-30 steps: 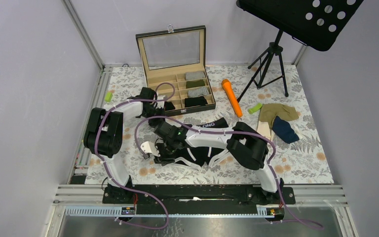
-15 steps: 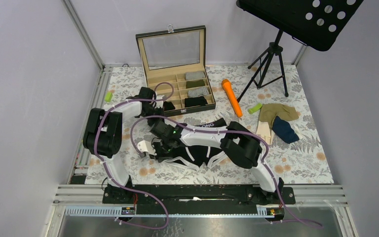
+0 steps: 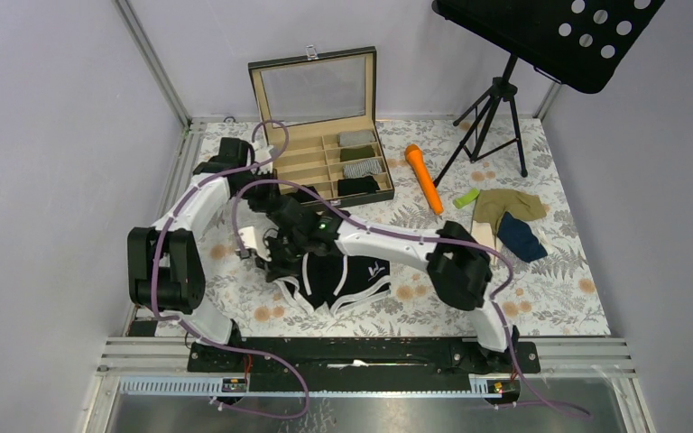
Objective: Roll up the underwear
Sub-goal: Fold the underwear at the center of the board.
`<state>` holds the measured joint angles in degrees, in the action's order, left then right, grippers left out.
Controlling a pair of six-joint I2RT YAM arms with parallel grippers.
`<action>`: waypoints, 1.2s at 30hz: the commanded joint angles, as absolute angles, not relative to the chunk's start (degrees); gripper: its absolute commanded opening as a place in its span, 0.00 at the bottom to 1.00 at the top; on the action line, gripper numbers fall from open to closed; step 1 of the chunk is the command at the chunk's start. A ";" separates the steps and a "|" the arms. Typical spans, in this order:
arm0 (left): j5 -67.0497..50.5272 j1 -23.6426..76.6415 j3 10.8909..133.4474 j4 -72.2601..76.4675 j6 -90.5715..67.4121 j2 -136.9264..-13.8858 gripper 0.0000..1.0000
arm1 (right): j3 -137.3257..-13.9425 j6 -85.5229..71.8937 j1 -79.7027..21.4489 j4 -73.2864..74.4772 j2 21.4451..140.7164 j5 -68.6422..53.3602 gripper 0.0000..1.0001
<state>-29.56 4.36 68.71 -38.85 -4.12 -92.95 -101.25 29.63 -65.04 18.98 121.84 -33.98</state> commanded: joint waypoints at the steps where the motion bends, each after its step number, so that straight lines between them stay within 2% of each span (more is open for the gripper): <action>1: -34.89 7.06 72.22 -38.56 -4.04 -91.81 0.00 | -93.13 27.25 -63.18 18.67 111.21 -35.59 0.00; 21: -34.45 25.21 93.56 -41.13 -6.85 -110.82 0.00 | -58.70 24.35 -51.11 19.33 77.75 -28.11 0.00; 28: -33.97 28.15 96.36 -40.12 -7.60 -116.65 0.00 | -46.80 25.05 -50.32 14.00 71.94 -25.15 0.00; 36: -33.96 29.54 98.60 -38.78 -8.81 -120.60 0.00 | -39.82 25.05 -49.49 11.52 69.29 -21.66 0.02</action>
